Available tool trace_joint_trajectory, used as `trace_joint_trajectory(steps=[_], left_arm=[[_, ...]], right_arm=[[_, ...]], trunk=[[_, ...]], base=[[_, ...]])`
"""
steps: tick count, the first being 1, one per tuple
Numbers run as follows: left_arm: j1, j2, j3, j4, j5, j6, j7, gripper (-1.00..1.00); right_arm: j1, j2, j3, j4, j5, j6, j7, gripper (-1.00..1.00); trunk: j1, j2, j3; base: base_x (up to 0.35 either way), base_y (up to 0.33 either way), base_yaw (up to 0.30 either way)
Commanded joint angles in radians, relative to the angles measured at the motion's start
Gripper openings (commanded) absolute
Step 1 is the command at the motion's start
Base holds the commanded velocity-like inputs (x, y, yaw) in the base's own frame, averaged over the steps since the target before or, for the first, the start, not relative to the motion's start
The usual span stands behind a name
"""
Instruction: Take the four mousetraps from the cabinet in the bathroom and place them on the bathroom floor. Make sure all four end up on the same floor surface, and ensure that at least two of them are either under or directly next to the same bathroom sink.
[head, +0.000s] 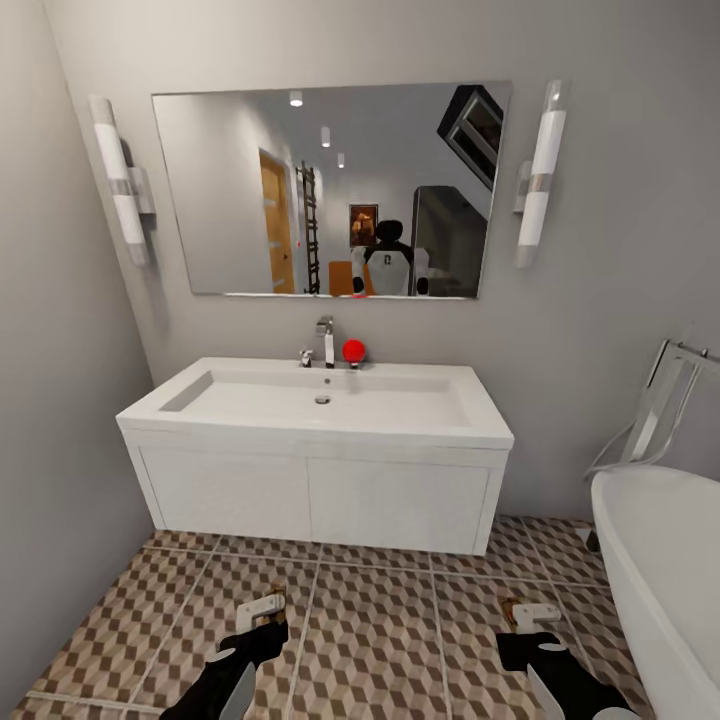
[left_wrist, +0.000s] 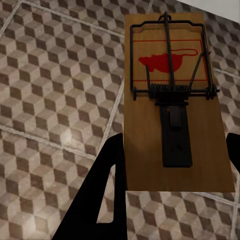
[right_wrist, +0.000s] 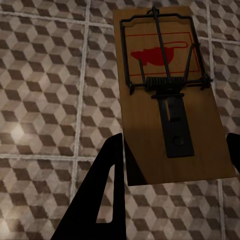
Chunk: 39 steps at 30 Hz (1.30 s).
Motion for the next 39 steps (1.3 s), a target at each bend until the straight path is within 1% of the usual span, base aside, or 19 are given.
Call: trace_joint_trajectory(steps=[1,18,21,25,29,33,39], left_arm=[[0.000,-0.001,0.003,-0.002,-0.001,0.006,0.003,-1.00],[0.000,0.002,0.002,-0.001,-0.002,0.015,0.005,-1.00],[0.000,0.004,-0.009,-0.001,-0.004,0.027,0.006,-1.00],[0.000,0.005,-0.037,0.000,-0.004,0.037,0.006,-1.00],[0.000,0.008,-0.050,0.001,-0.004,0.039,0.006,-1.00],[0.000,0.009,-0.053,0.002,-0.005,0.040,0.008,-1.00],[0.000,0.014,-0.055,0.006,-0.006,0.040,0.009,-1.00]], right_arm=[[0.000,0.001,-0.007,-0.002,0.009,0.006,0.002,-1.00],[0.000,0.003,-0.006,-0.002,0.009,0.005,0.000,-1.00],[0.000,0.004,-0.006,-0.001,0.009,0.005,-0.004,-1.00],[0.000,0.004,-0.007,0.007,0.008,0.002,-0.006,-1.00],[0.000,0.004,-0.007,0.012,0.006,-0.008,-0.007,-1.00],[0.000,0.003,-0.007,0.015,0.004,-0.027,-0.007,-1.00],[0.000,0.000,-0.008,0.031,0.000,-0.112,-0.007,-1.00]], trunk=[[0.004,-0.008,-0.004],[0.069,-0.127,-0.058],[0.081,-0.148,-0.067],[0.096,-0.176,-0.079],[0.111,-0.204,-0.092],[0.127,-0.232,-0.105],[0.150,-0.274,-0.123]], base=[[0.000,0.000,0.000],[0.000,0.000,0.000],[0.000,0.000,0.000],[0.000,0.000,0.000],[0.000,0.000,0.000],[0.000,0.000,0.000],[0.000,0.000,0.000]])
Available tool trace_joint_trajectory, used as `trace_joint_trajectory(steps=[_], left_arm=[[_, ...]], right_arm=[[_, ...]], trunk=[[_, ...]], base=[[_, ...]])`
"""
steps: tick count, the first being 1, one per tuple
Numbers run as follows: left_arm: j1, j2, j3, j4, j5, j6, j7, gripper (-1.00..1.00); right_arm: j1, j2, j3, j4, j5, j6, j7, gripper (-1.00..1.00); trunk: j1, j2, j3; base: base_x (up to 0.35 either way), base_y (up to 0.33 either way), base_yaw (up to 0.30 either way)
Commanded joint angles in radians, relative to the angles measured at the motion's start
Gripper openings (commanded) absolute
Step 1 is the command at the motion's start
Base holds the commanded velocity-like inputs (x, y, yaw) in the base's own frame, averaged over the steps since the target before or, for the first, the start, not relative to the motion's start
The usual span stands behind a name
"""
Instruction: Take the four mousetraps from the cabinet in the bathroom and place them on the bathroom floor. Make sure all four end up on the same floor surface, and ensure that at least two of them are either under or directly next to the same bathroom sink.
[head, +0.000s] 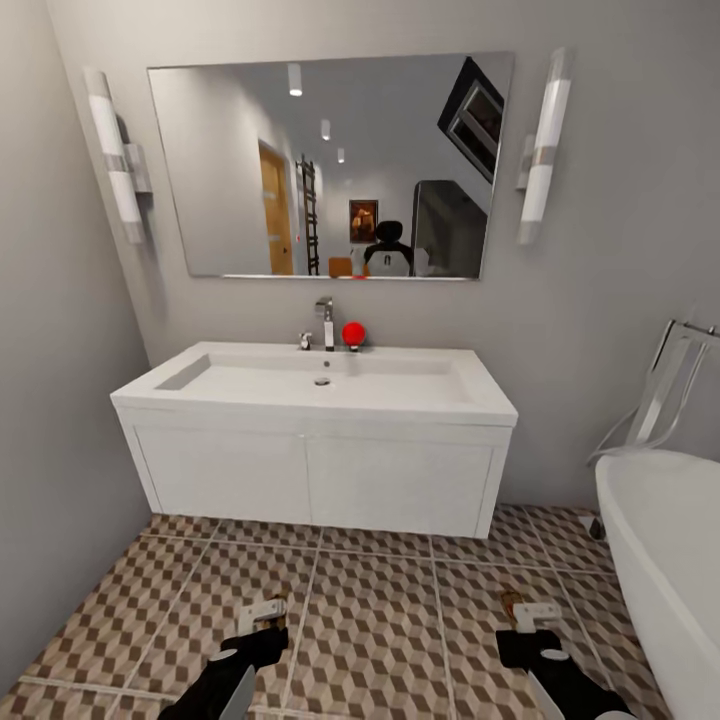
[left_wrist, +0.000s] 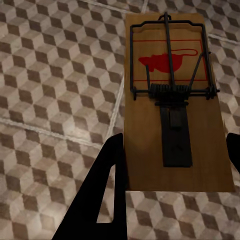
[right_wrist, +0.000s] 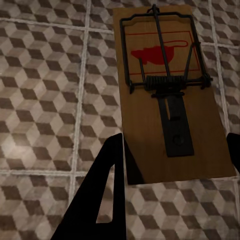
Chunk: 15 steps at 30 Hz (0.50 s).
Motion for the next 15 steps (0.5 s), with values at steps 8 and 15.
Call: trace_joint_trajectory(steps=[8,15], left_arm=[[0.000,0.006,0.002,-0.001,-0.001,-0.001,0.005,-1.00],[0.000,0.007,0.002,-0.002,-0.002,-0.024,0.009,-1.00]], right_arm=[[-0.001,-0.010,-0.104,0.039,-0.034,-0.110,0.002,-1.00],[-0.001,-0.028,-0.129,0.050,-0.040,-0.164,0.002,-1.00]], trunk=[[0.031,-0.057,-0.026],[0.057,-0.106,-0.048]], base=[[0.000,0.000,0.000],[0.000,0.000,0.000]])
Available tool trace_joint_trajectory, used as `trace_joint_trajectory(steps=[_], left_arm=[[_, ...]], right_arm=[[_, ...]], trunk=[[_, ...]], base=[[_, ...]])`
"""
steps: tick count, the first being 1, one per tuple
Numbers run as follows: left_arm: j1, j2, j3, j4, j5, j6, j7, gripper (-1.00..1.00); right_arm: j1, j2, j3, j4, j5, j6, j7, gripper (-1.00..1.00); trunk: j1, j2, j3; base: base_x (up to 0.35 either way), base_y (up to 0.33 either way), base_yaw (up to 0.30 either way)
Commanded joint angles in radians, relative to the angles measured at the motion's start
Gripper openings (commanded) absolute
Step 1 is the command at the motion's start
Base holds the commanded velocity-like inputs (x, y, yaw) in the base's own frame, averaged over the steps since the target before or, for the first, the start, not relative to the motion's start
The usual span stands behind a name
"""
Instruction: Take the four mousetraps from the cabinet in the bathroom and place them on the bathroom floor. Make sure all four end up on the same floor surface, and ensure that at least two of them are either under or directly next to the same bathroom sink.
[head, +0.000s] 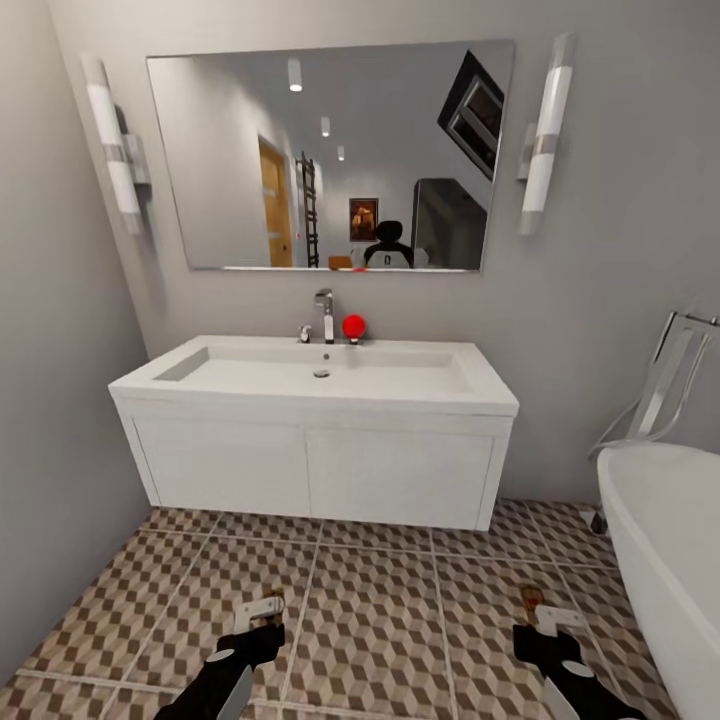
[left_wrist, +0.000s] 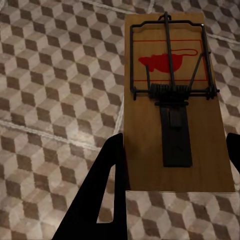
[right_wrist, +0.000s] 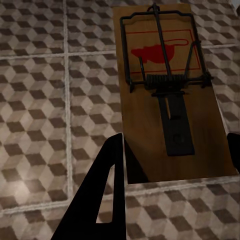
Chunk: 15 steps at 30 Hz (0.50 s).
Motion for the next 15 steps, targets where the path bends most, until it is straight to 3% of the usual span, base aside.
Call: trace_joint_trajectory(steps=[1,15], left_arm=[[0.000,0.001,0.003,-0.002,-0.001,-0.001,0.004,-1.00],[0.000,0.019,0.003,0.000,-0.001,-0.022,0.005,-1.00]], right_arm=[[-0.001,-0.001,-0.006,0.001,0.007,-0.006,0.001,-1.00],[-0.001,-0.002,-0.006,0.002,0.011,-0.010,0.002,-1.00]], trunk=[[0.004,-0.008,-0.004],[0.057,-0.106,-0.048]], base=[[0.000,0.000,0.000],[0.000,0.000,0.000]])
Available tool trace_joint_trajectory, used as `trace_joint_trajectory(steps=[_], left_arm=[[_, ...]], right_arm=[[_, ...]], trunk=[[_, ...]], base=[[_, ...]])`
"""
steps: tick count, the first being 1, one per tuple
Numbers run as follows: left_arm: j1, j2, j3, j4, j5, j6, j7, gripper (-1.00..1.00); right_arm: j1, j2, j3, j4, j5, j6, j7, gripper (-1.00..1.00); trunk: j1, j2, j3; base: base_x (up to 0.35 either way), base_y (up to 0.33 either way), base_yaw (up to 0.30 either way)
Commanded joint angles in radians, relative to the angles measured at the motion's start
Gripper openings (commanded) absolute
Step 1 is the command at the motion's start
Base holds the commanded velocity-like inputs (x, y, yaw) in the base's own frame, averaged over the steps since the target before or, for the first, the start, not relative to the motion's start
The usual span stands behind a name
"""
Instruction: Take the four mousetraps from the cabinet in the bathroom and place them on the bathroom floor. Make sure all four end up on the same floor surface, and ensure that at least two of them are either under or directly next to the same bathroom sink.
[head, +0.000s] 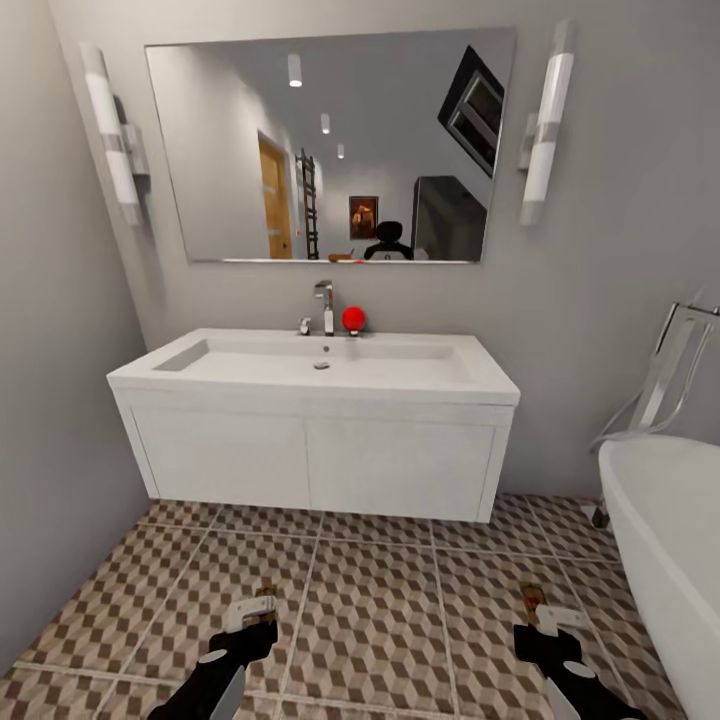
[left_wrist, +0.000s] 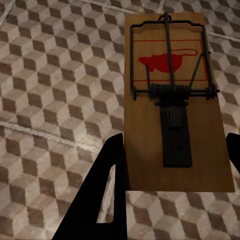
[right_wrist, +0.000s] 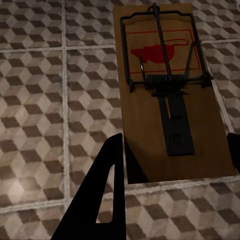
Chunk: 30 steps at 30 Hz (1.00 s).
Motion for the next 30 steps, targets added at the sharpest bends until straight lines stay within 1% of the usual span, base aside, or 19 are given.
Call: trace_joint_trajectory(steps=[1,6,14,17,20,23,26,30], left_arm=[[0.000,0.000,0.003,-0.002,-0.001,0.004,0.004,-1.00],[0.000,0.002,0.003,0.002,-0.001,-0.029,0.004,-1.00],[0.000,0.013,0.003,0.006,-0.001,-0.046,0.010,-1.00],[0.000,0.014,0.002,0.008,-0.001,-0.082,0.034,-1.00],[0.000,0.013,0.001,0.012,-0.001,-0.144,0.067,-1.00],[0.000,0.012,0.000,0.013,-0.001,-0.180,0.101,-1.00],[0.000,0.011,0.000,0.013,-0.001,-0.194,0.137,-1.00],[0.000,0.012,0.000,0.013,-0.001,-0.199,0.159,-1.00]], right_arm=[[-0.001,0.000,-0.006,0.001,0.007,-0.004,0.001,-1.00],[-0.001,0.000,-0.006,0.001,0.008,-0.004,0.001,-1.00],[-0.001,0.000,-0.004,0.001,0.008,-0.004,0.001,-1.00],[-0.001,0.000,-0.004,0.001,0.008,-0.004,0.001,-1.00],[-0.001,0.000,-0.004,0.001,0.008,-0.004,0.001,-1.00],[-0.001,0.000,-0.004,0.001,0.008,-0.004,0.001,-1.00],[-0.001,0.000,-0.004,0.001,0.008,-0.004,0.001,-1.00],[-0.001,0.000,-0.004,0.001,0.007,-0.004,0.001,-1.00]], trunk=[[0.004,-0.008,-0.004],[0.023,-0.043,-0.020],[0.054,-0.099,-0.045],[0.065,-0.120,-0.054],[0.077,-0.141,-0.064],[0.088,-0.162,-0.073],[0.100,-0.183,-0.083],[0.115,-0.211,-0.095]], base=[[0.000,0.000,0.000],[0.000,0.000,0.000],[0.000,0.000,0.000],[0.000,0.000,0.000],[0.000,0.000,0.000],[0.000,0.000,0.000],[0.000,0.000,0.000],[0.000,0.000,0.000]])
